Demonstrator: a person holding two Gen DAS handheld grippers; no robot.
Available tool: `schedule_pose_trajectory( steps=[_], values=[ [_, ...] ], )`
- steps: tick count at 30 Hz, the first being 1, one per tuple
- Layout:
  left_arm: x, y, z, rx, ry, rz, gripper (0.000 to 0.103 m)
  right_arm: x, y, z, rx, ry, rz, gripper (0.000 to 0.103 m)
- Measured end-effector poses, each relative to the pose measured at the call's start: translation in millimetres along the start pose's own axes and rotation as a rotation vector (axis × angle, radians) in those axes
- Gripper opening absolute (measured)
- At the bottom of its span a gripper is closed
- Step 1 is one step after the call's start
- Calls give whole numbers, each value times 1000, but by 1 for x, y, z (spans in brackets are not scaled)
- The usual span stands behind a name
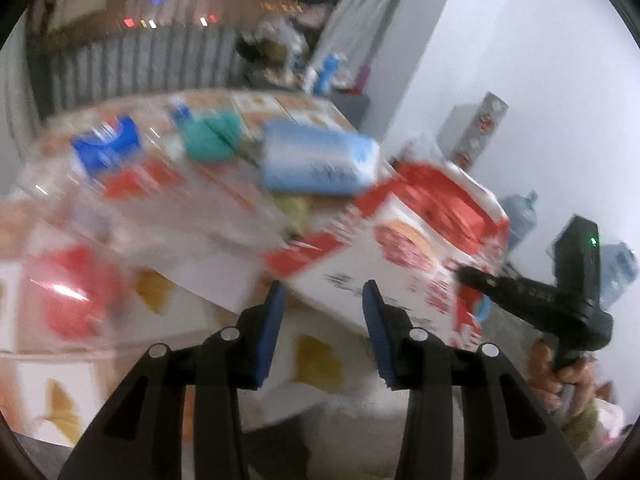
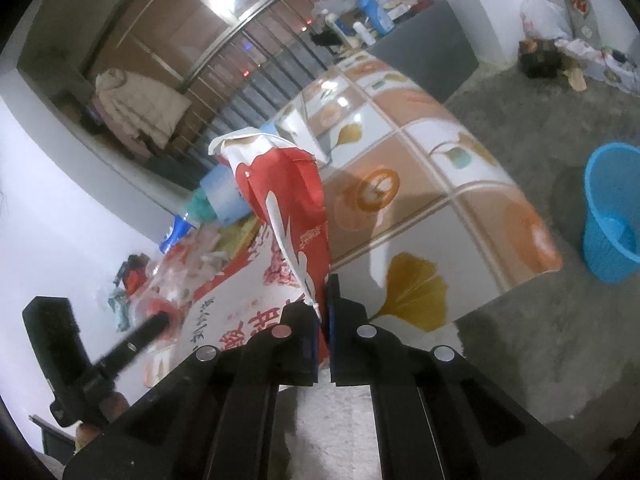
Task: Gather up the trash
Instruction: 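Lift the snack bag with the right tool and carry it toward the wastebasket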
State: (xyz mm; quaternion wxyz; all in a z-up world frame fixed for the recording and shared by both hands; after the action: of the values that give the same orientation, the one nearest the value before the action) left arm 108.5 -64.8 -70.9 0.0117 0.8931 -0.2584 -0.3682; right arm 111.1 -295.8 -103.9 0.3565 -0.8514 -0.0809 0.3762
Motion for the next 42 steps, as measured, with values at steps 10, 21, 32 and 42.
schedule_pose_trajectory(
  steps=[10,21,32,42],
  values=[
    [-59,-93,-30,-56,160,-281,40,-18,18,-12,117,28,-74,2],
    [-26,-140,-26,-361,48,-121,40,-14,9,-15,103,19,-88,2],
    [-24,-132,-37,-358,78,-75,14,-14,10,-16,101,20,-85,2],
    [-51,-113,-57,-308,197,-17,3,-17,9,-17,98,26,-75,2]
  ],
)
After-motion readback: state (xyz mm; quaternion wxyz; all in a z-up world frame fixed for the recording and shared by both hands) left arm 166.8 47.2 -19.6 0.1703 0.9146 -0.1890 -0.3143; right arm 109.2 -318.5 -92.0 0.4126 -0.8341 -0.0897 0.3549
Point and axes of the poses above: each gripper's, at about its wrist camera, not at the fingertips, and x roughly the way its jaws point, y to its right, z to its underside, the point moved 10 cm from there along x, roughly the way its jaws point, and after that the axes turned 4 degrees about x, right-handed, at the moved point
